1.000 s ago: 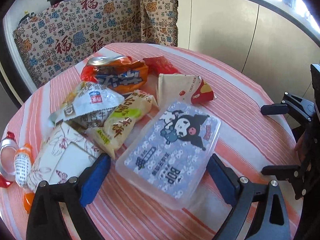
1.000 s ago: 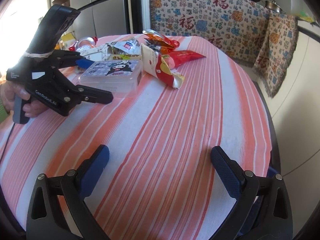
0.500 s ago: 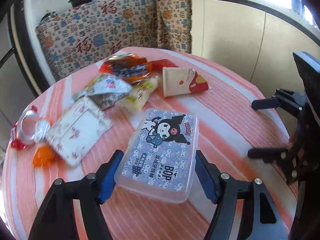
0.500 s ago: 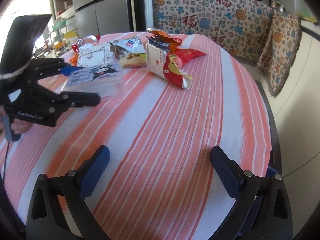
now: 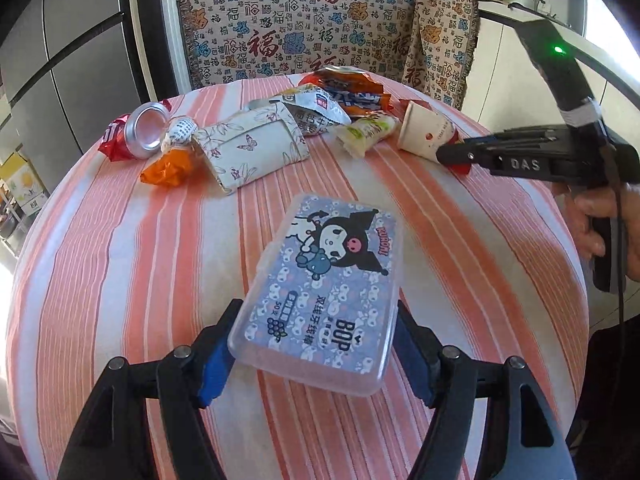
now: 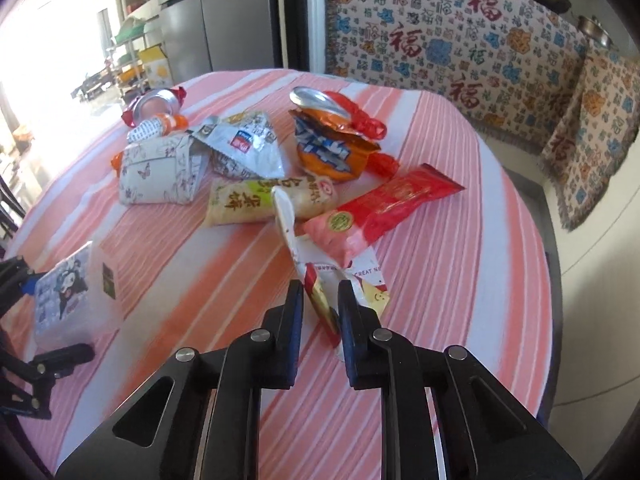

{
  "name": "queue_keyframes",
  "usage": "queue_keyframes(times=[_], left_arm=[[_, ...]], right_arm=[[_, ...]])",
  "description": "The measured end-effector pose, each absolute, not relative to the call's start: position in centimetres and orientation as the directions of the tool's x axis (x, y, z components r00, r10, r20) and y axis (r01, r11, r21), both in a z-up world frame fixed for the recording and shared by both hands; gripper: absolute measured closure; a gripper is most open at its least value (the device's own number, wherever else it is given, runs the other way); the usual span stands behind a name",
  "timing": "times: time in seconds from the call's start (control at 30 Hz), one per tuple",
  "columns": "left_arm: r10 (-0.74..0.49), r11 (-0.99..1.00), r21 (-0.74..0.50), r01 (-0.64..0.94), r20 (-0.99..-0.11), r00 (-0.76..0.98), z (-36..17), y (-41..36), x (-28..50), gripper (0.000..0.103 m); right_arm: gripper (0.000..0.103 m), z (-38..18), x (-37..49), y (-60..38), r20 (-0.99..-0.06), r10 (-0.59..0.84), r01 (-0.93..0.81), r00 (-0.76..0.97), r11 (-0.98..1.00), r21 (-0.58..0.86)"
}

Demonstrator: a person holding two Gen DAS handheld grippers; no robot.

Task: Collect trash
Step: 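Grasp the clear plastic box with the left tool while the right tool grasps the white paper cup, then carry both items over the blue wastebasket and open both tools to drop them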

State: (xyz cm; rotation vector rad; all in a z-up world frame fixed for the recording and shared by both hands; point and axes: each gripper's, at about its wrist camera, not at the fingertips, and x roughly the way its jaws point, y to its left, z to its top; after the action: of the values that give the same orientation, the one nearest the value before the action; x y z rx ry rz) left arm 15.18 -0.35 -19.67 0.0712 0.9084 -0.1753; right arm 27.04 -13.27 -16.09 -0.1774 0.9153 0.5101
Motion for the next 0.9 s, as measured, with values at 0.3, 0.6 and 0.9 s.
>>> queue_keyframes(times=[0.3, 0.6, 0.9], left_arm=[[-0.107, 0.984, -0.001, 0.175, -0.794, 0.598, -19.6, -0.7, 15.4, 0.03], [-0.098, 0.979, 0.032, 0.201, -0.793, 0.601, -18.4, -1.4, 16.3, 0.03], [-0.171, 0.972, -0.03, 0.232, -0.766, 0.62, -16.5, -2.6, 15.9, 0.039]], right_arm=[[0.09, -15.5, 20.2, -13.4, -0.796, 0.42, -0.491, 0.435, 0.852, 0.181], [0.069, -14.8, 19.9, -11.3, -0.8, 0.343, -0.558, 0.492, 0.829, 0.012], [0.098, -12.2, 19.6, -15.5, -0.744, 0.423, -0.472, 0.518, 0.866, 0.163]])
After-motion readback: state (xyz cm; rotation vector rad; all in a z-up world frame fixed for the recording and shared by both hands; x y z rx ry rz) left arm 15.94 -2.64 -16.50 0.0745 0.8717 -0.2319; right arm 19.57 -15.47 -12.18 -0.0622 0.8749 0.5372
